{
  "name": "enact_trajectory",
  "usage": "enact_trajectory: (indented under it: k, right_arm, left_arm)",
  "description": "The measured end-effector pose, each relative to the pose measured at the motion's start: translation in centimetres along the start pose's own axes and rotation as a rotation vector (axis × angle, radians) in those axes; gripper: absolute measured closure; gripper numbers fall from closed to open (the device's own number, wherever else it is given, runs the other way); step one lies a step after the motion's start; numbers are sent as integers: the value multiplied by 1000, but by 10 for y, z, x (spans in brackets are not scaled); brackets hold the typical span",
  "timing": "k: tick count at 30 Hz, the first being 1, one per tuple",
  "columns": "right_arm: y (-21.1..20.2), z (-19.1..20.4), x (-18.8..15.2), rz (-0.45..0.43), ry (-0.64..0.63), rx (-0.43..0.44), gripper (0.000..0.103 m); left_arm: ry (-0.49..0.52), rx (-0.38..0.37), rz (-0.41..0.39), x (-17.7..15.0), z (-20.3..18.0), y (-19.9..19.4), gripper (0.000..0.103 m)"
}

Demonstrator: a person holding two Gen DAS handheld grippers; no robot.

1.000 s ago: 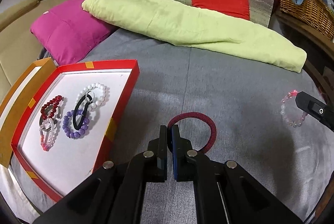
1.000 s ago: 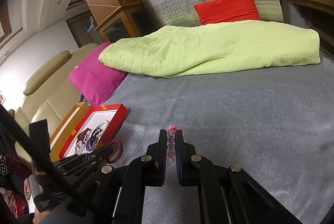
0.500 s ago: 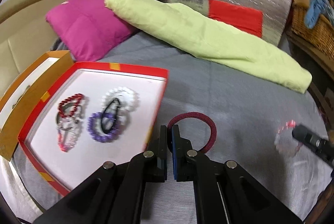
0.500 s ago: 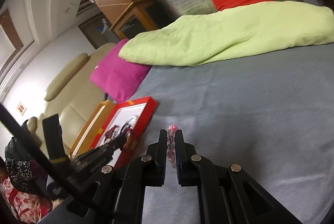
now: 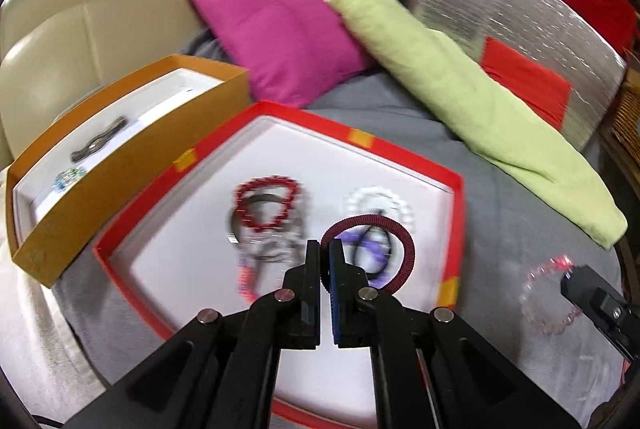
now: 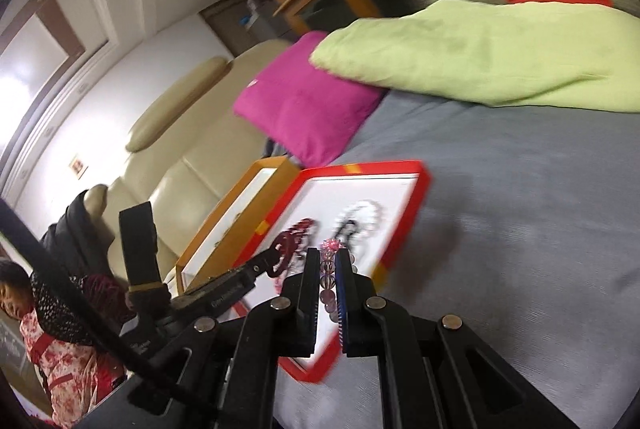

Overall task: Organize jewelry
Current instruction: 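Carry the dark red bangle and bead bracelet in both tools over the tray, then lower the dark red bangle and bead bracelet into the tray with both tools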

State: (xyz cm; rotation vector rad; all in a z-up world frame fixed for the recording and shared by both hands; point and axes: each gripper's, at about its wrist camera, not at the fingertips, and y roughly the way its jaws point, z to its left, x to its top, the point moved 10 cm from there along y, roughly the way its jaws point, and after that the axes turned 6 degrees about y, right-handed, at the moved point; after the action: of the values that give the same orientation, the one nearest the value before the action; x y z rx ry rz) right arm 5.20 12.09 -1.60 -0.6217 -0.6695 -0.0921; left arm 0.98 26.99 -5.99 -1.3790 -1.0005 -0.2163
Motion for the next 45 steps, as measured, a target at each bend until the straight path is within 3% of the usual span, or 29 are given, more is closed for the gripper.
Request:
enact_trajectory:
  k: [6,14,29,36,45]
  right_arm:
    - [54,11,7,69,3,1,95]
    - [96,14,-12,168,19,13,95]
    - [107,20,-30,221,-2,-3,95]
    - [119,36,-44,260,-31,30,95]
    - [120,1,-46,267,-16,-86,95]
  left_arm:
    - [-52,37,29,0,30,9,99]
    - [-101,43,61,4,46,22,99]
    - [-183,87,126,-3,76,36,99]
    - [-171,81,117,-2,72,34,99]
    - [-115,86,184,-12,66,48,99]
